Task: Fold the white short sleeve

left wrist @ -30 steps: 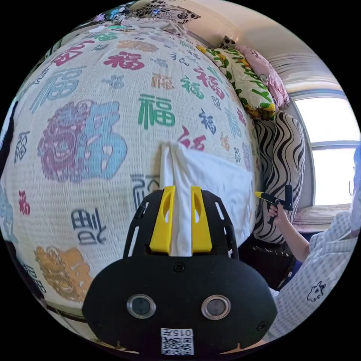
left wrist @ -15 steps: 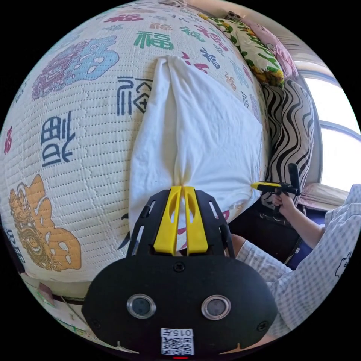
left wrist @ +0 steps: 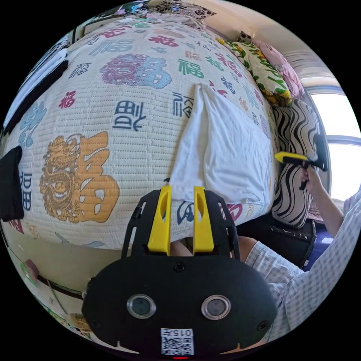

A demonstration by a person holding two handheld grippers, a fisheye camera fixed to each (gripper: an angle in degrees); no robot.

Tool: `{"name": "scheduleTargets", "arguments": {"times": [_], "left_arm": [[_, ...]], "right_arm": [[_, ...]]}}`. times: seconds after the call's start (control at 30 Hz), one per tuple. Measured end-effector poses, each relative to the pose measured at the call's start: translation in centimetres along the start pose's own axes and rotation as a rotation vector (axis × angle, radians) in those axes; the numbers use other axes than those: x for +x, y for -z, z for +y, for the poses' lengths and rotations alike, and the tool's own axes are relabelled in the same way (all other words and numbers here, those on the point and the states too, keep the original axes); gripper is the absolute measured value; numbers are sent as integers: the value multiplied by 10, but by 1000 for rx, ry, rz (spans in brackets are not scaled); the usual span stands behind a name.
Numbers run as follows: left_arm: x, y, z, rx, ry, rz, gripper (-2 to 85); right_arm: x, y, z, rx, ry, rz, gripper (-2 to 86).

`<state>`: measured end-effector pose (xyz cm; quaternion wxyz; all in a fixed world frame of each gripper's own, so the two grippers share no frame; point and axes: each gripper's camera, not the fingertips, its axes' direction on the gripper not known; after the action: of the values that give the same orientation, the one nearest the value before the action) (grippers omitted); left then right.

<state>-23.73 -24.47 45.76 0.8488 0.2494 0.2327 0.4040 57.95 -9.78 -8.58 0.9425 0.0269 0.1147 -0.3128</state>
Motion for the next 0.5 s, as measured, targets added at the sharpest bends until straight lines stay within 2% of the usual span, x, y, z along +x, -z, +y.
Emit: {"name": "scheduleTargets", "arguments": {"times": [0.17, 0.23, 0.33, 0.5], "left_arm": [[-16, -28, 17, 51, 59, 72, 86], [-19, -49, 23, 40, 76, 135, 84], [-20, -65, 32, 66, 70, 120, 78], [-27, -84, 45, 126, 112, 108, 81]], "right_arm": [[-61, -12, -114, 30, 256, 33, 67], [-87, -26, -162, -23, 326, 69, 82], [-114, -49, -208, -116, 383, 109, 88], [-139, -81, -244, -323, 411, 220, 83]]}}
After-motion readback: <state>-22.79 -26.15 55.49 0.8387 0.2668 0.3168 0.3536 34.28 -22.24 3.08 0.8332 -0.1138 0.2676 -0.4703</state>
